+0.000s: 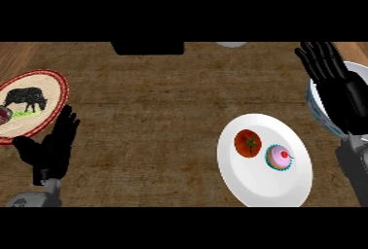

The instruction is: Pick the cupcake from the plate and place it in the bowl

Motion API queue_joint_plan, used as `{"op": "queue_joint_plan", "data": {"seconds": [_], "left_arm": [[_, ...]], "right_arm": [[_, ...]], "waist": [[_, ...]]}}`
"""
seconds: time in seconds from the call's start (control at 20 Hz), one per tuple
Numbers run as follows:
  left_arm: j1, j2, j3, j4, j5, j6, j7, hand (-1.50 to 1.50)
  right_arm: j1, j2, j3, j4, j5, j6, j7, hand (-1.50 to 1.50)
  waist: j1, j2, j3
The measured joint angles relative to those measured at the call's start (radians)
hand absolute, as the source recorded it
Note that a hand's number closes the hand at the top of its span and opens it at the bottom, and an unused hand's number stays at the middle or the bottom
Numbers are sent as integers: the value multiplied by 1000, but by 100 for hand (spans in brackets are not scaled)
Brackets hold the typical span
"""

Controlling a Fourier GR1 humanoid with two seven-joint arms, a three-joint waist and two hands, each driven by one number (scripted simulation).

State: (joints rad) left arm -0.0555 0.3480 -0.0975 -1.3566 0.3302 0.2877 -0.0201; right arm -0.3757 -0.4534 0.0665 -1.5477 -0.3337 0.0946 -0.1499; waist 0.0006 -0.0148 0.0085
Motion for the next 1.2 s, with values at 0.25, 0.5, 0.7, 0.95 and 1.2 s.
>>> {"op": "queue_joint_plan", "data": {"seconds": [0.25, 0.5, 0.7, 0.95, 1.2], "left_arm": [[-17, 8, -89, -92, -55, -70, -24, 0], [-81, 5, -186, -148, -78, -162, -7, 0], [-86, -12, -229, -177, -103, -210, -1, 0], [-96, -23, -245, -202, -110, -232, 20, 0], [-103, -34, -258, -213, -120, -235, 37, 0]], "right_arm": [[115, -10, -39, -31, -4, -22, 22, 150], [221, -63, -22, 20, 163, -114, 43, -150], [282, -14, 1, 42, 229, -150, -3, -150], [257, -89, 67, 45, 393, -149, 30, -150], [191, -235, 140, 6, 521, -42, 215, -150]], "waist": [[-18, 5, -6], [-37, 11, -10], [-16, 13, -9], [-2, 14, -9], [7, 13, -12]]}}
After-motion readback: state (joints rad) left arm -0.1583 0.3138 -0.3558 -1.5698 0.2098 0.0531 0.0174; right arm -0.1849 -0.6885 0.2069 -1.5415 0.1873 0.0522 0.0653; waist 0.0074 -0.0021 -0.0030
